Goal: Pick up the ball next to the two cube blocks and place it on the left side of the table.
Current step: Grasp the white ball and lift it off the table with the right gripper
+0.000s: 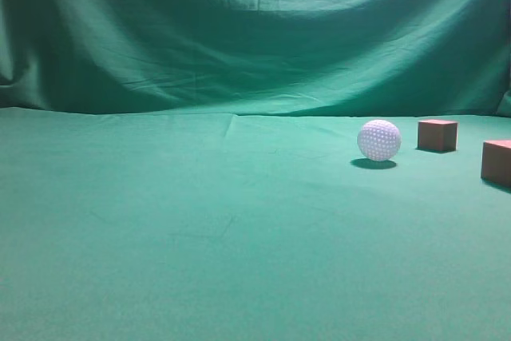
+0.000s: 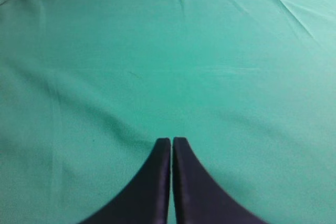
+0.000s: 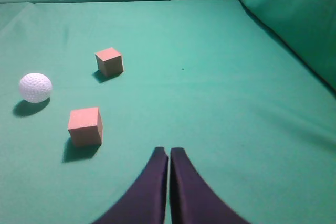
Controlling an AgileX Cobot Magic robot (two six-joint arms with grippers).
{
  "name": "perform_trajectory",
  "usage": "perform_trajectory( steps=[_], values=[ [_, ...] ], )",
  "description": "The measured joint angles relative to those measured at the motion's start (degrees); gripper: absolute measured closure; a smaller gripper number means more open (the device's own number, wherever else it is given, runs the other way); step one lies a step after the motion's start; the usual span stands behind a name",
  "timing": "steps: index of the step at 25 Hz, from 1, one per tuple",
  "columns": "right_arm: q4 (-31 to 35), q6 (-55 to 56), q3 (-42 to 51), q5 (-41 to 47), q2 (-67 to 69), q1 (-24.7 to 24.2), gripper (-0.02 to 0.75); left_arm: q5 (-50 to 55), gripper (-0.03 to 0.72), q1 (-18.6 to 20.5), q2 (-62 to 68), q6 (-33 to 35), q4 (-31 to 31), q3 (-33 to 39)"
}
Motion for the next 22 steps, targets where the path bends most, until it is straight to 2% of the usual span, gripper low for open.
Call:
perform_trajectory(
  steps=[22],
  values=[
    [0.0,-0.9,0.0,-0.2,0.0,-0.1,0.738,0.0,0.688,0.0,0.0,0.0,0.0,0.0]
  ],
)
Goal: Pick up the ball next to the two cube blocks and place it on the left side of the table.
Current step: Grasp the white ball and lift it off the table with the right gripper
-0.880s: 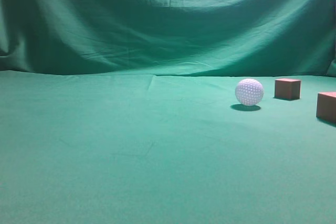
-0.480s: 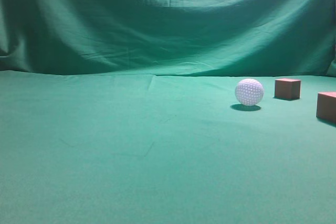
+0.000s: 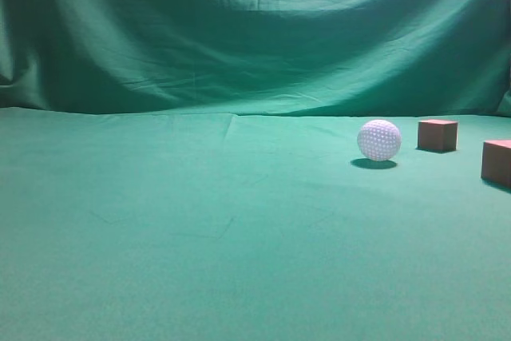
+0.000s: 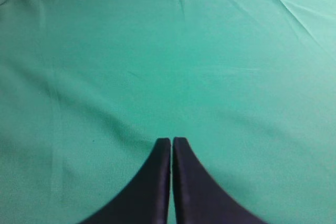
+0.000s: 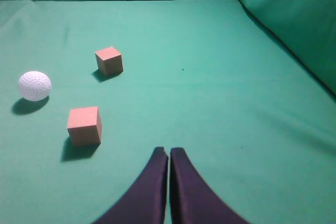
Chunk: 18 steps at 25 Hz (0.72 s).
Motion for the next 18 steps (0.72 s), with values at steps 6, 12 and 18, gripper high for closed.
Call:
perform_trajectory(
  steps=[6,12,18],
  values=[
    [0.0,-0.3,0.2,-11.5,0.0,0.0,0.738,0.0,0.688,0.0,0.0,0.0,0.0,0.0],
    [0.0,3.2,0.3,-31.8,0.0,0.0,0.738,0.0,0.688,0.0,0.0,0.0,0.0,0.0],
    [0.0,5.7,-1.8,-38.0,2.2,0.0,0.738,0.0,0.688,0.0,0.0,0.0,0.0,0.0]
  ],
)
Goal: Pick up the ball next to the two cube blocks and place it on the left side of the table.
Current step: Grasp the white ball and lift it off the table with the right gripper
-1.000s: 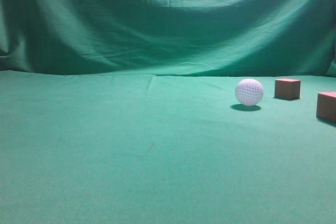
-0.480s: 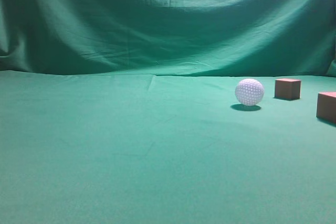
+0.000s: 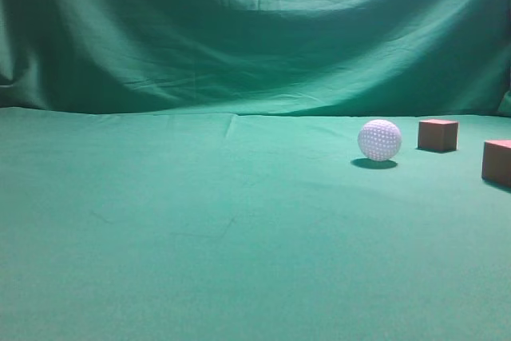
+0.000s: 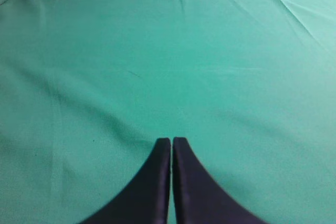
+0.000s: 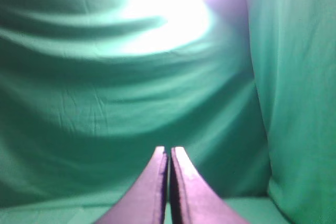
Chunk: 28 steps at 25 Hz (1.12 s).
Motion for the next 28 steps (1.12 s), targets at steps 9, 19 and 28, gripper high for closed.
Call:
perform_trajectory(
  steps=[9,19,28],
  values=[
    [0.0,1.3,-22.8,32.1,29.3,0.0,0.738,0.0,0.688,0.0,0.0,0.0,0.0,0.0],
    [1.8,-4.7,-42.7,49.1,61.0,10.9,0.738,0.0,0.688,0.0,0.0,0.0,0.0,0.0],
    [8.4,-6.2,-60.3,56.5,86.3,16.3,0.688,0.0,0.688,0.0,0.0,0.0,0.0,0.0]
  ],
)
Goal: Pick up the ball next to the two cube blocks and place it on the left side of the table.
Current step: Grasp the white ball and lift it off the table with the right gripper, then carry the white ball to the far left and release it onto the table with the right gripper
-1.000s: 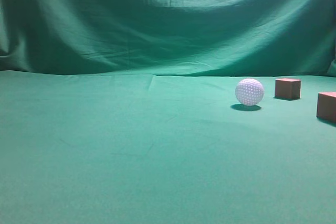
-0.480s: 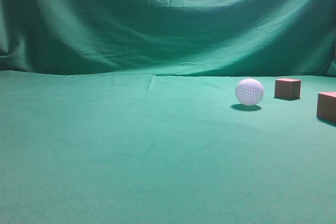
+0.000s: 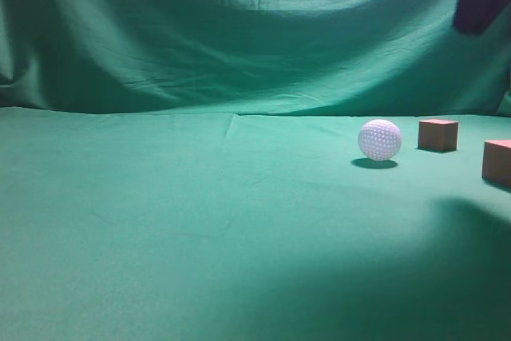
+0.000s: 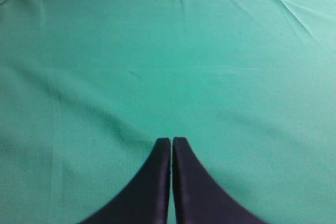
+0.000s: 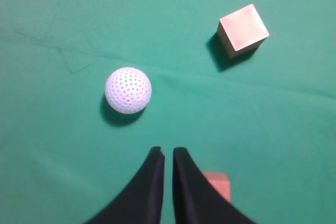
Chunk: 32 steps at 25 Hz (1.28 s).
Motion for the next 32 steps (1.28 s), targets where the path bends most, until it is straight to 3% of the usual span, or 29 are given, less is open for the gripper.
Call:
perform_trajectory(
  steps=[1,8,10,18,23,24,32],
  values=[
    [1.0,-0.5,-1.4,0.0,1.9,0.0,0.688,0.0,0.688,0.0,0.0,0.0,0.0,0.0],
    [14.3,-17.0,-8.2,-0.1,13.7,0.1,0.260,0.0,0.688,0.0,0.0,0.0,0.0,0.0],
    [17.5,-21.0,-9.5,-0.2,16.2,0.2,0.176,0.0,0.688,0.0,0.0,0.0,0.0,0.0],
    [18.8,-23.5,-12.7,-1.0,24.6,0.2,0.175,0.0,0.688,0.0,0.0,0.0,0.0,0.0],
    [18.8,-23.7,-13.7,-1.7,26.1,0.2,0.426,0.0,0.688,0.0,0.0,0.0,0.0,0.0],
    [18.8,-23.7,-14.1,-1.4,26.2,0.2,0.440,0.0,0.688,0.0,0.0,0.0,-0.1,0.0],
    [18.7,-24.0,-26.9,5.6,26.4,2.3,0.428,0.0,0.688,0.0,0.0,0.0,0.0,0.0]
  ],
)
